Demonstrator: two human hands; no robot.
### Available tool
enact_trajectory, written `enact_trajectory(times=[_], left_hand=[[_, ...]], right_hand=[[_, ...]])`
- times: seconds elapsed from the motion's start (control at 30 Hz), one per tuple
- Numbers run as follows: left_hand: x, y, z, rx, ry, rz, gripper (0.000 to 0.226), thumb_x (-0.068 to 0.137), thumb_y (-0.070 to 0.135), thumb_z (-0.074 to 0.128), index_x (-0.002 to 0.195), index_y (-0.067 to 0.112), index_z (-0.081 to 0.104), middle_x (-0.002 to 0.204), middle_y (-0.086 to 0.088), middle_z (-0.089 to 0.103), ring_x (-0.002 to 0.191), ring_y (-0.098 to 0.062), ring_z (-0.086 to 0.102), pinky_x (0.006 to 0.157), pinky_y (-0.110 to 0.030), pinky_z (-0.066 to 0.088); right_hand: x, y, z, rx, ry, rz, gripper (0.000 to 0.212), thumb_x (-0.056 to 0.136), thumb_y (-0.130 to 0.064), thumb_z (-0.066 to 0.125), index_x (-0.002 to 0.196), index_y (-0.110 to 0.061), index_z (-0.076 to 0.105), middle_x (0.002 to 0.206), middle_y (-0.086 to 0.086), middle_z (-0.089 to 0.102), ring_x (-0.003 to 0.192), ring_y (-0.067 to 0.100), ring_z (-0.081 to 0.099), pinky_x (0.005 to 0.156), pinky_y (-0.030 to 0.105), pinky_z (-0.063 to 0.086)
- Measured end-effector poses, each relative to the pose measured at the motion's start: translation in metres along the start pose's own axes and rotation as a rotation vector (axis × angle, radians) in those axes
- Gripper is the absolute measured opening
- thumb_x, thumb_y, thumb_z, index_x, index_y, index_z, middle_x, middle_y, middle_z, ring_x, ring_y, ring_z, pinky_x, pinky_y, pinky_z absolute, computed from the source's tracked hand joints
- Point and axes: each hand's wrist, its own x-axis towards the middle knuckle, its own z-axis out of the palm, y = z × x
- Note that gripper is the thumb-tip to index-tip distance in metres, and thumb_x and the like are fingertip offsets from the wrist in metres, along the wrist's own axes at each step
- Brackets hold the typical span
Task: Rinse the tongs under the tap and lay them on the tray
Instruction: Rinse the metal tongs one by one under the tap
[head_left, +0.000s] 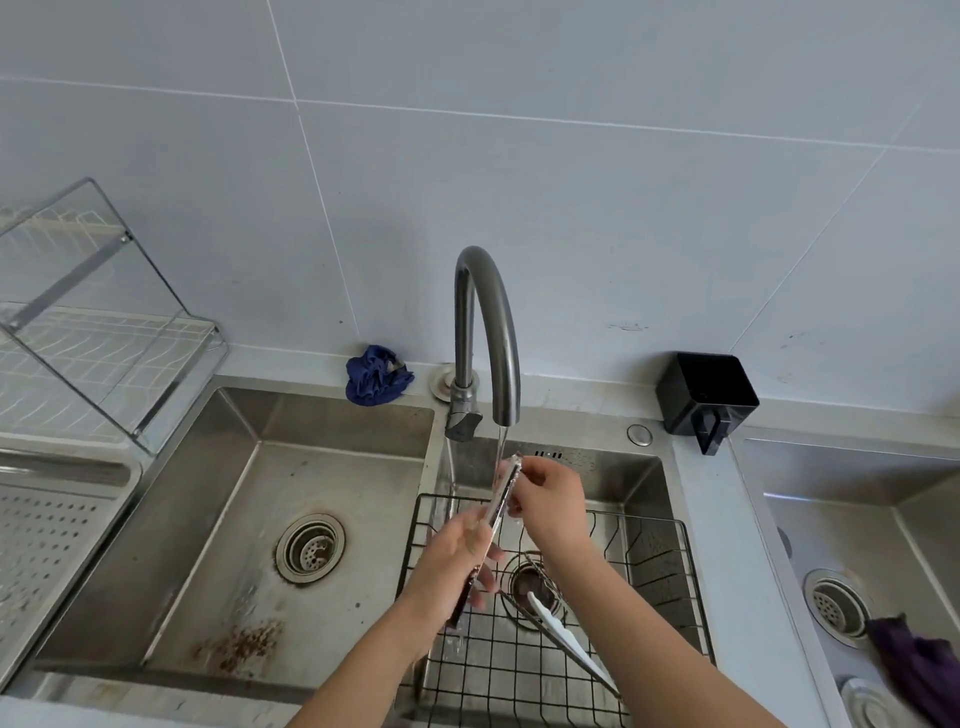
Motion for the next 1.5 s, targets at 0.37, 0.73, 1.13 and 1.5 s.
enact_trajectory(times=[0.37, 0.73, 1.13, 1.5], left_hand=[[0.008, -0.007, 0.001, 0.258, 0.229, 0.023, 0.005, 0.097, 0.007, 0.062, 0.098, 0.011, 0.064, 0.078, -0.009, 0.058, 0.061, -0.008, 0.062, 0.053, -0.023, 0.047], [0.001, -0.020, -0.001, 0.249, 0.247, 0.031, 0.014, 0.094, 0.009, 0.066, 0.097, 0.021, 0.069, 0.075, 0.000, 0.068, 0.064, -0.007, 0.065, 0.054, -0.018, 0.048], [-0.012, -0.007, -0.005, 0.267, 0.256, 0.035, 0.021, 0.093, 0.011, 0.064, 0.098, 0.029, 0.073, 0.083, 0.000, 0.075, 0.076, -0.024, 0.071, 0.057, -0.029, 0.053], [-0.007, -0.003, 0.018, 0.185, 0.204, 0.011, 0.030, 0.093, 0.003, 0.060, 0.105, 0.027, 0.074, 0.099, 0.008, 0.077, 0.086, -0.018, 0.075, 0.054, -0.025, 0.053]], right_hand=[[-0.001, 0.001, 0.000, 0.255, -0.078, 0.084, 0.029, 0.103, -0.034, 0.058, 0.089, -0.012, 0.070, 0.059, 0.001, 0.066, 0.051, 0.018, 0.060, 0.048, 0.028, 0.051], [-0.004, 0.012, 0.006, 0.145, -0.071, 0.087, 0.022, 0.098, -0.005, 0.054, 0.091, -0.011, 0.074, 0.057, 0.004, 0.061, 0.050, 0.014, 0.055, 0.050, 0.025, 0.050], [0.001, 0.015, 0.003, 0.101, -0.090, 0.074, 0.024, 0.099, -0.013, 0.058, 0.081, -0.003, 0.070, 0.055, 0.003, 0.063, 0.048, 0.016, 0.060, 0.046, 0.029, 0.051], [-0.007, 0.021, -0.027, 0.420, -0.172, 0.168, 0.027, 0.106, -0.018, 0.052, 0.109, 0.003, 0.069, 0.071, 0.002, 0.073, 0.058, 0.016, 0.060, 0.050, 0.029, 0.050]])
